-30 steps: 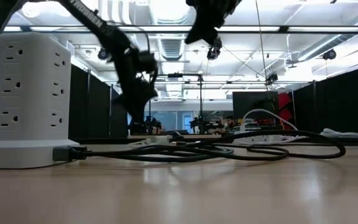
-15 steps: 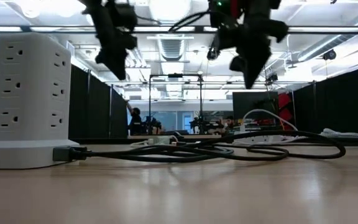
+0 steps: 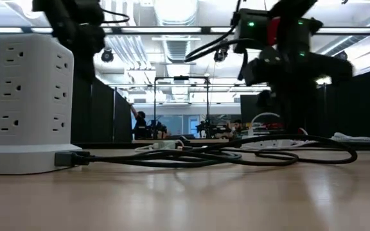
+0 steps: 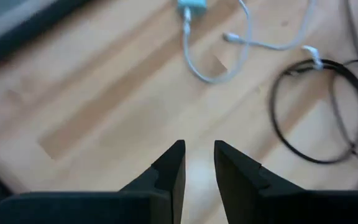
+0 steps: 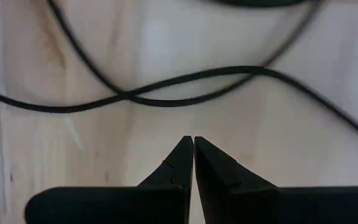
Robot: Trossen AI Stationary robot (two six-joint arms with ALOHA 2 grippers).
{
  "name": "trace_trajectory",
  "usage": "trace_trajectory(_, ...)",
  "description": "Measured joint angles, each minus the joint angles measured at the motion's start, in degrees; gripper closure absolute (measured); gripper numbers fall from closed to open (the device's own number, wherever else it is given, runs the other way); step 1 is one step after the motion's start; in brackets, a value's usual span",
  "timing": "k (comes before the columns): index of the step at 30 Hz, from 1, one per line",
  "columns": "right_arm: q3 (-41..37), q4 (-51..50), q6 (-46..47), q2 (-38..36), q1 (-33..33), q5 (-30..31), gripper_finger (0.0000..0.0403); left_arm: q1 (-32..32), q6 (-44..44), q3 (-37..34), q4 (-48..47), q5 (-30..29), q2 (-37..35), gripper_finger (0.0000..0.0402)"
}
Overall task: Plug in charger cables
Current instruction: Adjust the charger cables
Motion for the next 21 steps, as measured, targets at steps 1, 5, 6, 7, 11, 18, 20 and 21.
trace_trajectory(1,-0.82,1.68,0.84,0.19,1.18,0.60,0.0403,-0.15,-1.27,-1.21,0.00,1.51,-1.37,0.0336)
trace_trajectory(5,-2.43,12.10,2.88,2.51,5.73,9.56,0.0403,-0.72,-3.54,-3.90,0.53,4.19,-5.99,0.0336)
trace_trajectory(6,-2.08,16.16,2.95,3.88,6.55,11.86,0.0403,-0.72,-3.37,-4.55,1.06,4.17,-6.83,0.0336)
trace_trajectory(7,-1.10,19.50,3.38,5.73,7.10,13.44,0.0403,-0.72,-3.27,-5.10,1.89,4.16,-7.43,0.0336)
trace_trajectory(11,9.43,24.94,7.41,16.37,7.68,16.32,0.0403,-0.79,-2.41,-5.61,4.68,4.25,-8.51,0.0336)
trace_trajectory(18,42.35,18.08,9.55,35.85,8.11,14.42,0.0403,-1.05,3.22,-5.63,1.16,6.63,-8.64,0.0336)
trace_trajectory(20,50.46,7.51,10.21,38.04,8.57,14.47,0.0403,-1.07,5.31,-5.63,-1.48,6.63,-8.95,0.0336)
trace_trajectory(21,53.55,1.91,10.38,38.21,8.93,14.79,0.0403,-1.15,5.95,-5.65,-2.77,6.63,-9.19,0.0336)
